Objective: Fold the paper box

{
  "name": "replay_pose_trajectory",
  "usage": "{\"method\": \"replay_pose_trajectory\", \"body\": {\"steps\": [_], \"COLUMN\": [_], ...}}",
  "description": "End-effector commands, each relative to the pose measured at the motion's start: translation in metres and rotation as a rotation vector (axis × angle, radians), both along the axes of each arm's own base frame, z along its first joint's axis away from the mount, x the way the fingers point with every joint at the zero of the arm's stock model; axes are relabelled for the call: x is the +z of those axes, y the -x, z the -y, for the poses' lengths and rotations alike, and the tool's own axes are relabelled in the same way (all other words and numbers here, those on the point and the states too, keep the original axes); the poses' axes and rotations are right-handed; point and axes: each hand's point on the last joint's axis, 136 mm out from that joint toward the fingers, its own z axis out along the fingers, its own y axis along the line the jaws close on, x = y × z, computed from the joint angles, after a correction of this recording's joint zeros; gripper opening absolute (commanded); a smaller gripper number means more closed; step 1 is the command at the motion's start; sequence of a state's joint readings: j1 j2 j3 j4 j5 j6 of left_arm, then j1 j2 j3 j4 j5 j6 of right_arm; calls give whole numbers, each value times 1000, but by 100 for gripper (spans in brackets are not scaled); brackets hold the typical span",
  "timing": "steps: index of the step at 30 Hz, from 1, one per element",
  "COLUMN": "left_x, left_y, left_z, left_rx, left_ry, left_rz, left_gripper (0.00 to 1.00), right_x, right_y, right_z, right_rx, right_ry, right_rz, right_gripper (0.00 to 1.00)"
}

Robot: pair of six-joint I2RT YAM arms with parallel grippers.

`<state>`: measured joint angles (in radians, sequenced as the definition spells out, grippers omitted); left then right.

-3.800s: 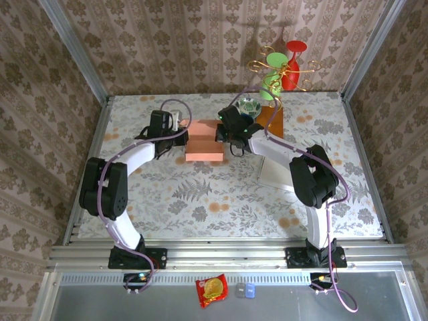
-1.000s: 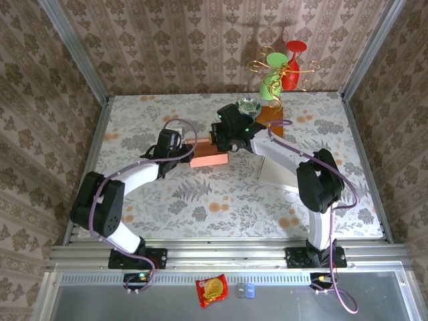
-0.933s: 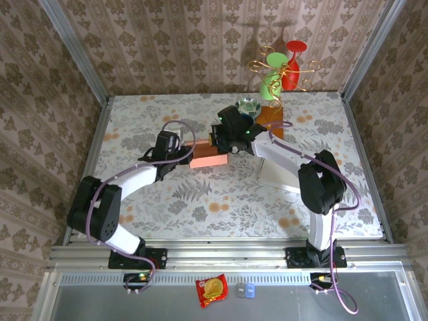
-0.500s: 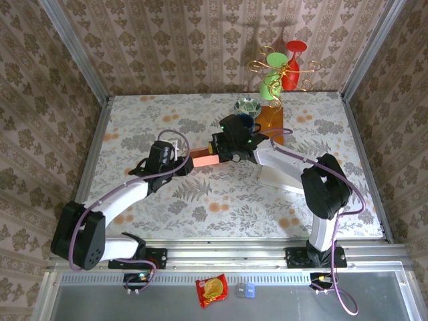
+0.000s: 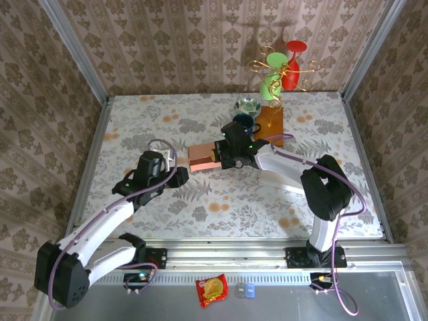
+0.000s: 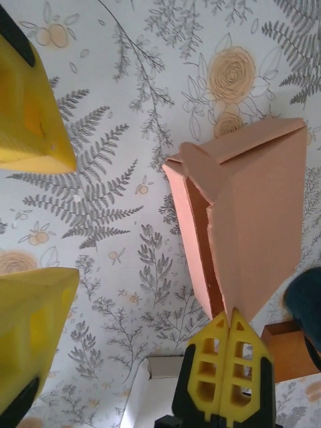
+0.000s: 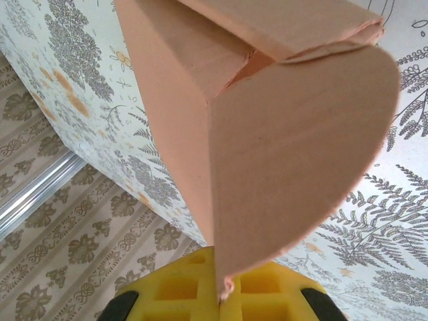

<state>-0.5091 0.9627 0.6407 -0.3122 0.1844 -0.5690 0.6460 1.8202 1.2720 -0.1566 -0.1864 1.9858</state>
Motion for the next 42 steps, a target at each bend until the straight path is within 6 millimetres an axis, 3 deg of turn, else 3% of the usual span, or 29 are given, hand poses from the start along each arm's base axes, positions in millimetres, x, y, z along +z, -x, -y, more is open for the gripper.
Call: {"method": "replay_pose_trajectory", "body": {"steps": [1, 5, 10, 19, 22, 25, 32, 37, 42], "left_x": [12, 18, 11, -19, -29, -39, -56, -63, -73], "left_y": [3, -12, -31, -55, -64, -74, -89, -95, -97], "left_z": [-8, -16, -13, 2, 7, 10, 14, 14, 11], "left_rx": [46, 114, 129, 94, 81, 71, 37, 15, 1], "left_ry": [3, 73, 142, 160, 170, 176, 166, 144, 94], "left_rz": [-42, -81, -180, -287, -307, -330, -364, -378, -398], "left_gripper": [42, 44, 44, 45, 45, 45, 46, 46, 45], "right_x": [11, 1, -12, -38, -44, -45, -40, -15, 9], "right_y": [8, 15, 20, 40, 47, 49, 56, 53, 50], "right_z": [0, 2, 3, 10, 13, 16, 25, 43, 69], "right_rx": [38, 79, 120, 164, 174, 185, 237, 316, 427], "right_ry": [-4, 12, 22, 54, 63, 76, 107, 175, 285], "right_rz": [24, 43, 66, 31, 20, 24, 15, 90, 193], "right_gripper": [0, 0, 0, 1, 8, 22, 40, 51, 52]}}
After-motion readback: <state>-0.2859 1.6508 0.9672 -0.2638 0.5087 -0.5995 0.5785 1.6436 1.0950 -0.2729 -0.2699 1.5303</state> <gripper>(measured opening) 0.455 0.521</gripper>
